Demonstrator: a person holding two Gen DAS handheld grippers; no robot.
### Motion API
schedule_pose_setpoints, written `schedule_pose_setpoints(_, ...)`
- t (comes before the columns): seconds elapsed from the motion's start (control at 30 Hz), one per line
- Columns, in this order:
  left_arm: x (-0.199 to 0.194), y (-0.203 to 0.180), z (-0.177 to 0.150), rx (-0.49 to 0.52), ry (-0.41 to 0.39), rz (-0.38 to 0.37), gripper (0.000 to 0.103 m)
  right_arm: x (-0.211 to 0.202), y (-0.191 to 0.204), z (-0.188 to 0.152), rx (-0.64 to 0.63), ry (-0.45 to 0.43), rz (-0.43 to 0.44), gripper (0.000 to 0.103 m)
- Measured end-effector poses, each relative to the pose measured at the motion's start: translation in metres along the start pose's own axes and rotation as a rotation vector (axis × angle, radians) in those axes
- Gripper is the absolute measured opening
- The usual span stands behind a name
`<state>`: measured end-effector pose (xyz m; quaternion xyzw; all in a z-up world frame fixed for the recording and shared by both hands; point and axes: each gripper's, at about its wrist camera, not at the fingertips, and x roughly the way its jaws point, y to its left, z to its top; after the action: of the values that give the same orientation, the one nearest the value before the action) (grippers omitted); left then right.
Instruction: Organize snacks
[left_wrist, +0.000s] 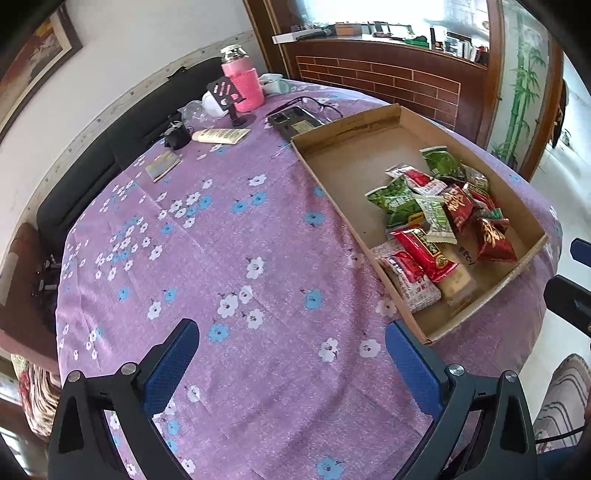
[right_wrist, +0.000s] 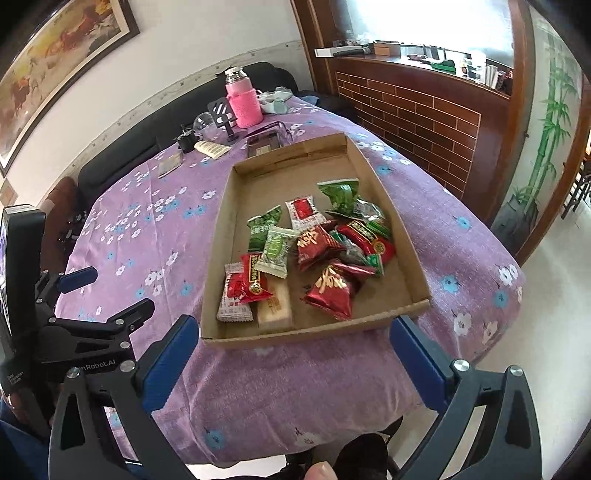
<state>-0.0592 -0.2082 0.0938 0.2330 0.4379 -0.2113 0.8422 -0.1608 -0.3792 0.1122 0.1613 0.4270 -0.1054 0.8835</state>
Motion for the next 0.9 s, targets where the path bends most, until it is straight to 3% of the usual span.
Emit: schedule_pose_setpoints(0.9,0.0,0.005,-0.007,0.026,-0.005,0.003,0.102,0.003,0.012,-0.005,-0.002,0.004,-0.004,0.103)
